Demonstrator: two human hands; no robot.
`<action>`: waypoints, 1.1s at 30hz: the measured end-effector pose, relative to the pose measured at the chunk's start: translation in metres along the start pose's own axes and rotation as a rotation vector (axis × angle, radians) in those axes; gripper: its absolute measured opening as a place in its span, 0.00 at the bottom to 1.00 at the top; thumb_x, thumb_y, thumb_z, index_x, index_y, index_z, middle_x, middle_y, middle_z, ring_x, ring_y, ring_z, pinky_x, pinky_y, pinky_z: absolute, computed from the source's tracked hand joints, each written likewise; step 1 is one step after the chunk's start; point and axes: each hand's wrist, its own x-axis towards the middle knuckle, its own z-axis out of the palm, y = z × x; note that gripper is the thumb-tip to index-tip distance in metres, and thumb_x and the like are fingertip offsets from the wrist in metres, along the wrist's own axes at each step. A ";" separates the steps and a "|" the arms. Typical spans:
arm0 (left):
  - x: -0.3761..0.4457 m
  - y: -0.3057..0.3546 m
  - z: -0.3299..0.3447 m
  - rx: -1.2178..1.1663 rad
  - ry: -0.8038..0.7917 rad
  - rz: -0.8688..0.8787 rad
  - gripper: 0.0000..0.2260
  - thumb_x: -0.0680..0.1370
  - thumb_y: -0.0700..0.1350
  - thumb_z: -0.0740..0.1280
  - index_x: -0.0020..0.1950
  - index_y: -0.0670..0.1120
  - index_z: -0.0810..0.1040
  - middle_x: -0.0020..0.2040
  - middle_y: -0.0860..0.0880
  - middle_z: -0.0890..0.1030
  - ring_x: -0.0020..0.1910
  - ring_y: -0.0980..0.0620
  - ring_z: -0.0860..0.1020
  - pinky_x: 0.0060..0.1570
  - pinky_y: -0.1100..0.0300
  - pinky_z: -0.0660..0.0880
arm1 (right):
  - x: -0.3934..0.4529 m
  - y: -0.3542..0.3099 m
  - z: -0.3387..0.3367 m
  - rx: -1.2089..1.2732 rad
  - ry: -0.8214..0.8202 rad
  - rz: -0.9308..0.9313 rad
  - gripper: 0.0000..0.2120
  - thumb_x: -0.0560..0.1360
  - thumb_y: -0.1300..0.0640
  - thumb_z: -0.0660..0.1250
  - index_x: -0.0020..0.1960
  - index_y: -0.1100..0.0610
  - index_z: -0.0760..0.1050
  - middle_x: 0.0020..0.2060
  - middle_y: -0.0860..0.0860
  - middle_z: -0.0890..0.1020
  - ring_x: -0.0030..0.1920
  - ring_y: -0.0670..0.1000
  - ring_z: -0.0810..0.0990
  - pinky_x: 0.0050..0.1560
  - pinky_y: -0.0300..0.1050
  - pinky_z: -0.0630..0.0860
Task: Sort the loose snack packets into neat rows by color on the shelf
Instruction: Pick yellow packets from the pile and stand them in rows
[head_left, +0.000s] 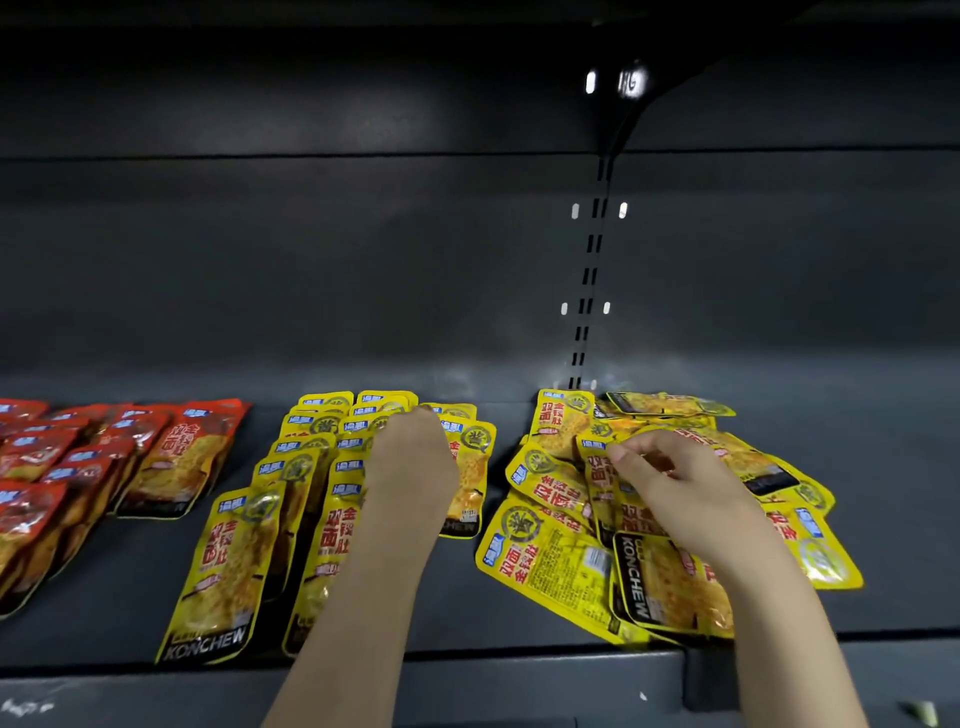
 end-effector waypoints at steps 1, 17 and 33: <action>-0.004 0.002 0.000 0.023 0.014 0.038 0.16 0.76 0.35 0.63 0.63 0.42 0.72 0.60 0.42 0.73 0.58 0.41 0.76 0.49 0.54 0.74 | -0.001 0.002 -0.002 0.019 0.004 -0.001 0.08 0.77 0.49 0.63 0.47 0.51 0.78 0.42 0.50 0.81 0.45 0.51 0.77 0.40 0.39 0.68; -0.008 0.008 0.017 0.071 0.017 0.144 0.17 0.78 0.50 0.63 0.63 0.42 0.71 0.67 0.44 0.64 0.59 0.41 0.75 0.50 0.52 0.73 | -0.005 0.004 -0.002 0.053 0.026 -0.061 0.07 0.77 0.49 0.64 0.46 0.50 0.78 0.35 0.46 0.77 0.31 0.46 0.71 0.31 0.40 0.64; 0.016 0.024 -0.012 -0.069 0.064 0.295 0.18 0.78 0.52 0.63 0.66 0.47 0.73 0.63 0.46 0.75 0.63 0.45 0.73 0.59 0.53 0.70 | -0.008 0.005 -0.013 0.016 0.041 -0.038 0.08 0.77 0.48 0.63 0.46 0.51 0.77 0.37 0.47 0.78 0.37 0.44 0.74 0.36 0.37 0.68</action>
